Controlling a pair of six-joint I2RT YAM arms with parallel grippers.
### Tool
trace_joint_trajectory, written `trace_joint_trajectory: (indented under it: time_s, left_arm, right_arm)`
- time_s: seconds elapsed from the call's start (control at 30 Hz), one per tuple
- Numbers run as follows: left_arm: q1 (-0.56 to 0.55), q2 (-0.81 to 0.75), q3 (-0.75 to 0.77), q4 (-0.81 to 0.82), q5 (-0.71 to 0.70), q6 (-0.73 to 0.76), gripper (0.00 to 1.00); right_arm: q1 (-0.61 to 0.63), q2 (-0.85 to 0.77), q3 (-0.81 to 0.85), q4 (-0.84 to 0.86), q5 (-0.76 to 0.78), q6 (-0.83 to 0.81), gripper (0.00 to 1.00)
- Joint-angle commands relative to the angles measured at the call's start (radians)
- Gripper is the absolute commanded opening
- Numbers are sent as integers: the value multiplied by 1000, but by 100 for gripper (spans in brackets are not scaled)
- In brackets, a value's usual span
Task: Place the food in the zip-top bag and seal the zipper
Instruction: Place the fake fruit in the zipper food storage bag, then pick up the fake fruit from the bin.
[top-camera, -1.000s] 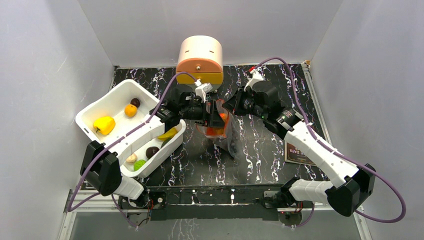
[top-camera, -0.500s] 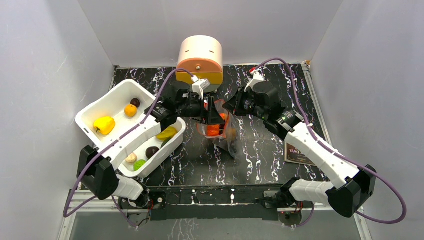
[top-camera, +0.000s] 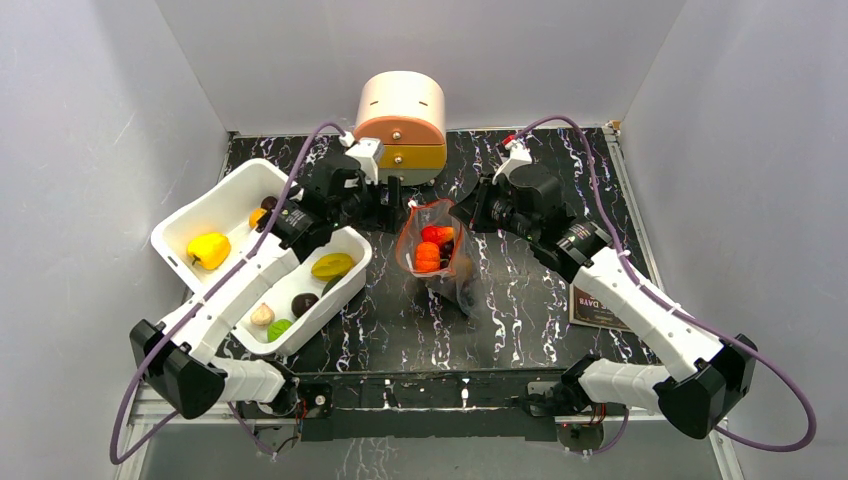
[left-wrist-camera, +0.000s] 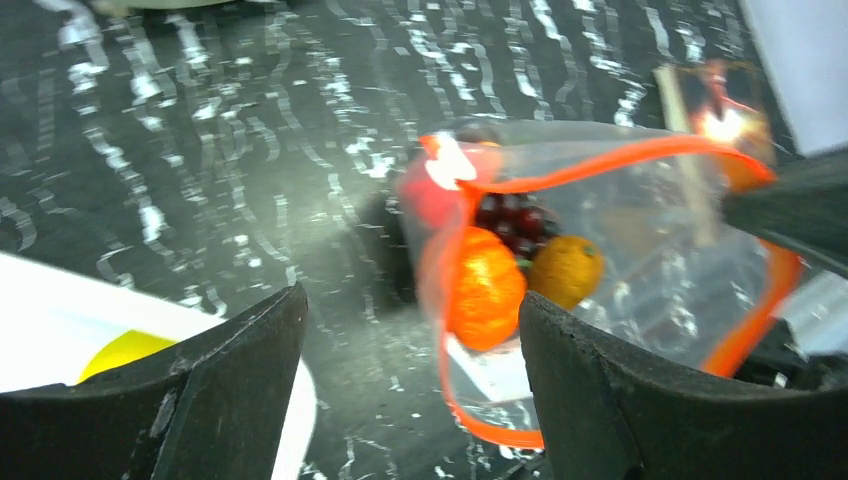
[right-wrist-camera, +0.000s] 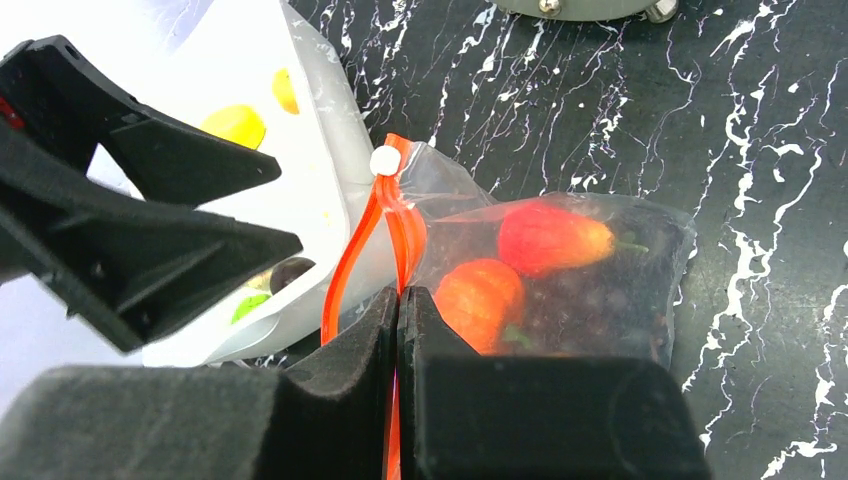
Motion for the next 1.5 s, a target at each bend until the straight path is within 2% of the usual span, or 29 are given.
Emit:
trace_joint_trajectory:
  time_s: [0.0, 0.1, 0.33, 0.43, 0.57, 0.77, 0.97, 1.17, 1.47]
  left_arm:
    - [95, -39, 38, -111, -185, 43, 76]
    - [214, -62, 8, -98, -141, 41, 76]
    - [374, -89, -68, -33, -279, 100, 73]
    - [433, -109, -168, 74, -365, 129, 72]
    - [518, -119, -266, 219, -374, 149, 72]
    - [581, -7, -313, 358, -417, 206, 71]
    - [667, 158, -303, 436, -385, 234, 74]
    - [717, 229, -319, 515, -333, 241, 77]
    - [745, 337, -309, 533, -372, 264, 78]
  right_arm:
    - [2, -35, 15, 60, 18, -27, 0]
    - [2, -30, 21, 67, 24, -36, 0]
    - [2, -26, 18, 92, 8, -43, 0]
    - [2, -28, 13, 89, -3, -47, 0]
    - [2, -34, 12, 83, 1, -57, 0]
    - [2, -37, 9, 89, -4, -56, 0]
    - [2, -37, 12, 90, -18, -49, 0]
    - [2, -60, 18, 63, 30, -63, 0]
    - [1, -56, 39, 39, 46, -72, 0]
